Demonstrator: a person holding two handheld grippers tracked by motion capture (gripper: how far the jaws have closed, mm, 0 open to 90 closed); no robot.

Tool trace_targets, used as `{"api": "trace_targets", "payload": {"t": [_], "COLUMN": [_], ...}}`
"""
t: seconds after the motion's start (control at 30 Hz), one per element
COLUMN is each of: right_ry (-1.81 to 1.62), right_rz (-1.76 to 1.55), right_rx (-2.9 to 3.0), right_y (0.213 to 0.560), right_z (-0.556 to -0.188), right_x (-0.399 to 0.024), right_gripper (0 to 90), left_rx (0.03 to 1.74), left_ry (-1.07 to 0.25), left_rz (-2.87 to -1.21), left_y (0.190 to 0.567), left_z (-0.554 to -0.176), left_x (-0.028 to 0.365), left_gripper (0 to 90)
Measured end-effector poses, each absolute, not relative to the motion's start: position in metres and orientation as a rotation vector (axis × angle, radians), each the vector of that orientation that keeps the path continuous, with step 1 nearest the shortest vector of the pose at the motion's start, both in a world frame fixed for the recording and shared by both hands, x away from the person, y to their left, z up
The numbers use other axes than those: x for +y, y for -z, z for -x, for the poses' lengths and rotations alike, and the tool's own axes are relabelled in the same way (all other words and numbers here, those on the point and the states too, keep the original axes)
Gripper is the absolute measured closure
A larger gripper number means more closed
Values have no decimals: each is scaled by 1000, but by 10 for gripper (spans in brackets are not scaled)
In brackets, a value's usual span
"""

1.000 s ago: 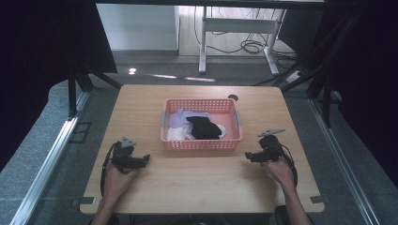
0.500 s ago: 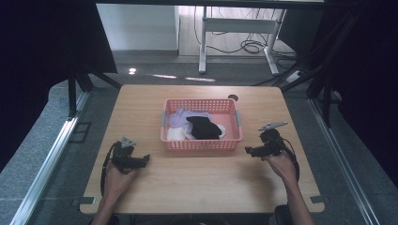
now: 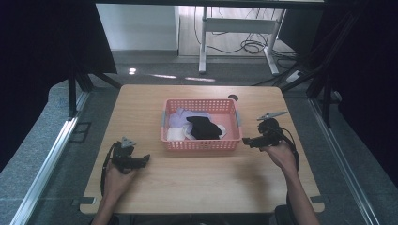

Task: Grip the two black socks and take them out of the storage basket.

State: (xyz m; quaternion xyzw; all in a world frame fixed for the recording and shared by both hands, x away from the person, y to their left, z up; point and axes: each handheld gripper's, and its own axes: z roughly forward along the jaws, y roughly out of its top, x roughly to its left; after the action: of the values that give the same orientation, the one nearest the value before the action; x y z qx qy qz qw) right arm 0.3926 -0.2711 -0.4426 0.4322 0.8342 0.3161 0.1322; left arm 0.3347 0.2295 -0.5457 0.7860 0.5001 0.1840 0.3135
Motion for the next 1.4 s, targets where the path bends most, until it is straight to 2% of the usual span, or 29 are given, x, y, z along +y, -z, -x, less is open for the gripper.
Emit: {"api": "trace_targets", "payload": {"t": [0.5, 1.4], "right_ry": [-916, -853], "right_rz": [-1204, -1136], "right_rx": [2489, 2591], "right_y": [422, 437], "right_z": [-416, -462], "right_x": [-241, -178], "right_gripper": [141, 167], "left_rx": [1317, 1317], "left_ry": [-487, -486], "left_rz": [-2069, -2069], "left_y": [546, 546], "left_z": [-335, -335], "left_x": [229, 229], "left_gripper": [104, 104]}}
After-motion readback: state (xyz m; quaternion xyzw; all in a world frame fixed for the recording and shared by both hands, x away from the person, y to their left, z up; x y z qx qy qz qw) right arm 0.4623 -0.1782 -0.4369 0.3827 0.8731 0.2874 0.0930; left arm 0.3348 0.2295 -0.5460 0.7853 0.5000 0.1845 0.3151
